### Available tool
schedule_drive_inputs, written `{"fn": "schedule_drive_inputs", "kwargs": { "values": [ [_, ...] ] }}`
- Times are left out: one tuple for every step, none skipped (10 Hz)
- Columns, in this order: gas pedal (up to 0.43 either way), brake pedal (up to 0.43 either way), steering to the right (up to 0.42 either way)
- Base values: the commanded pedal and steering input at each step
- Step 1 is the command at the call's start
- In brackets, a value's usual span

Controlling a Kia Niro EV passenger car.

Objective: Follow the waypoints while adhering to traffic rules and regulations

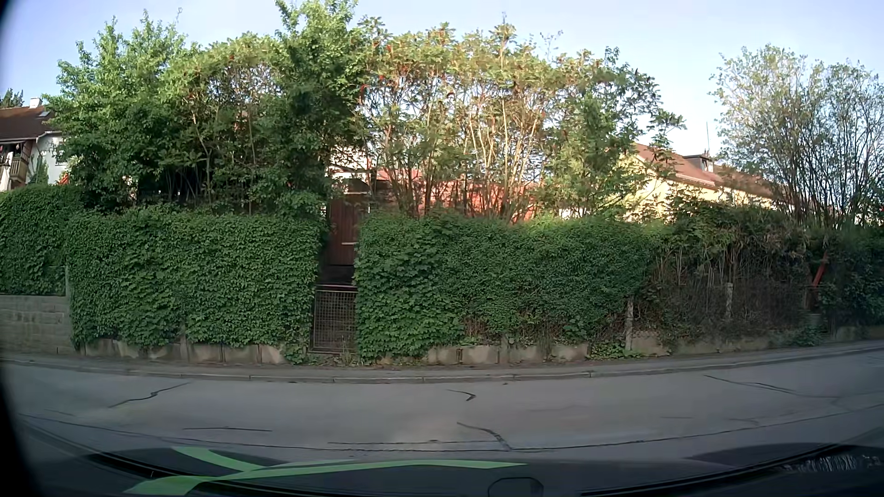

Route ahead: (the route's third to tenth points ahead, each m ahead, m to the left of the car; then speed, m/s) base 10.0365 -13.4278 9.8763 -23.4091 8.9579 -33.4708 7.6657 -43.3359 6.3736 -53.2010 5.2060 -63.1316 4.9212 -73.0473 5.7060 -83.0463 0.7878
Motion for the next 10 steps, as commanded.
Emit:
{"fn": "schedule_drive_inputs", "kwargs": {
  "values": [
    [0.047, 0.0, 0.257],
    [0.047, 0.0, 0.26],
    [0.047, 0.0, 0.265],
    [0.047, 0.0, 0.27],
    [0.047, 0.0, 0.275],
    [0.047, 0.0, 0.28],
    [0.047, 0.0, 0.289],
    [0.047, 0.0, 0.296],
    [0.047, 0.0, 0.306],
    [0.047, 0.0, 0.314]
  ]
}}
